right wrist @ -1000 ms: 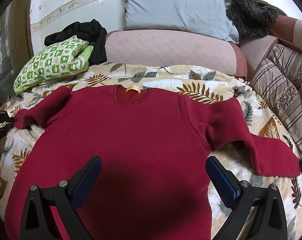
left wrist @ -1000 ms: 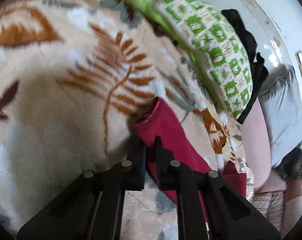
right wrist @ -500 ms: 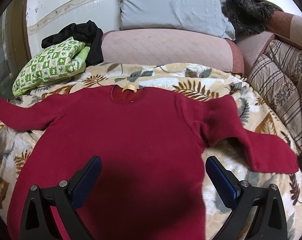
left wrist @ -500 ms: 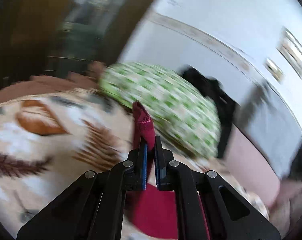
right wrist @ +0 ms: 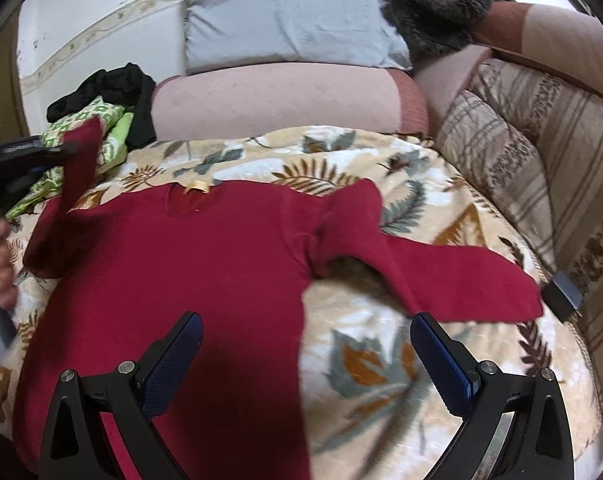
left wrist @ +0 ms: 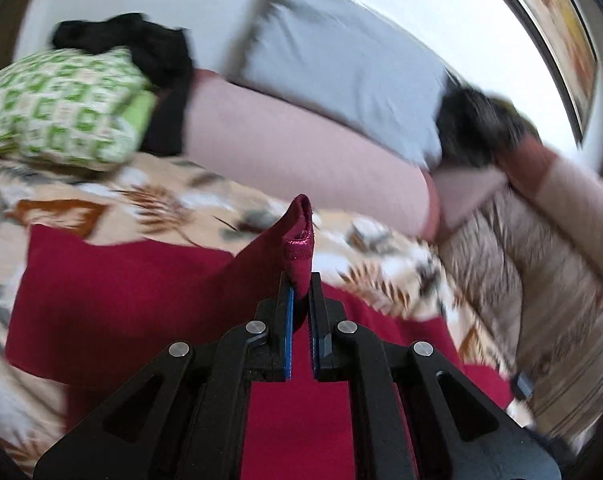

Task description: Fold small clothes

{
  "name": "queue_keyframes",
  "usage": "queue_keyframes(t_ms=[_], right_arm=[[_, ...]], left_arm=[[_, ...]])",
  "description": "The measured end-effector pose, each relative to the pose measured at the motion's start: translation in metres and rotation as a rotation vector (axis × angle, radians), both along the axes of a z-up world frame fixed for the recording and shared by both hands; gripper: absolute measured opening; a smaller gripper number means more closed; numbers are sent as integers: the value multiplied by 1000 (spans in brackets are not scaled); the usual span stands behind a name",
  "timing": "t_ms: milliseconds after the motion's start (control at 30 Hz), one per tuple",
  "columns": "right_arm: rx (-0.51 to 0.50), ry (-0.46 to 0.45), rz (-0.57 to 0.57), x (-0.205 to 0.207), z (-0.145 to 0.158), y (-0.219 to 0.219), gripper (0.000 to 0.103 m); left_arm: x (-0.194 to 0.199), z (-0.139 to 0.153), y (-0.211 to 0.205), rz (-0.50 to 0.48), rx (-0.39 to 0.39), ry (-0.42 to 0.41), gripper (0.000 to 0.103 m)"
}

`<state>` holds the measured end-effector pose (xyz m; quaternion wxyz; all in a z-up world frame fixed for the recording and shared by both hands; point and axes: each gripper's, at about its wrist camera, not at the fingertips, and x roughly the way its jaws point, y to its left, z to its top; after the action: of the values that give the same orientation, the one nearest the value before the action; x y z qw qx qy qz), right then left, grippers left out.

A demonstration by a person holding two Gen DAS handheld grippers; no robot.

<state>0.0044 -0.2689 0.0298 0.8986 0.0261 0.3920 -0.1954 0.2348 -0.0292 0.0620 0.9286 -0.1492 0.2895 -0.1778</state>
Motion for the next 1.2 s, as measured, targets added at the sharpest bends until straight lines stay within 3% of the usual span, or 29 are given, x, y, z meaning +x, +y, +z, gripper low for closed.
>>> queue_keyframes(t_ms=[200,433,533,633,667,800,933,1033,1100,1200], right_arm=[[0,7,-56,-25,3,-28,103],[60,14,-121,-28,2,-54,103],[58,17,-117,-23,1,-52,103],[54,26,-104,-18,-1,-47,103],[52,29,-101,-17,-1,-45,103],[47,28,-98,-10,-2,-38,103],[40,-1,-93,6,2,-27,103],[-17,-103,30,32,17,-2,103],[-48,-137,112,52,18,14,101],[39,-119,214,94,4,27,79]], left_arm=[[6,-24,-69,-129,58,26,5],[25,-49,-91,-161,-6,87,5],[28,-63,-97,-228,-36,136,6],[29,-81,-112,-335,-56,244,27],[28,-84,-114,-362,-67,268,40],[14,-81,-103,-401,-94,322,44],[2,-47,-49,-305,-90,251,45],[9,-27,15,-77,-31,199,45],[22,-26,66,108,-36,229,44],[35,-36,127,303,-112,286,44]])
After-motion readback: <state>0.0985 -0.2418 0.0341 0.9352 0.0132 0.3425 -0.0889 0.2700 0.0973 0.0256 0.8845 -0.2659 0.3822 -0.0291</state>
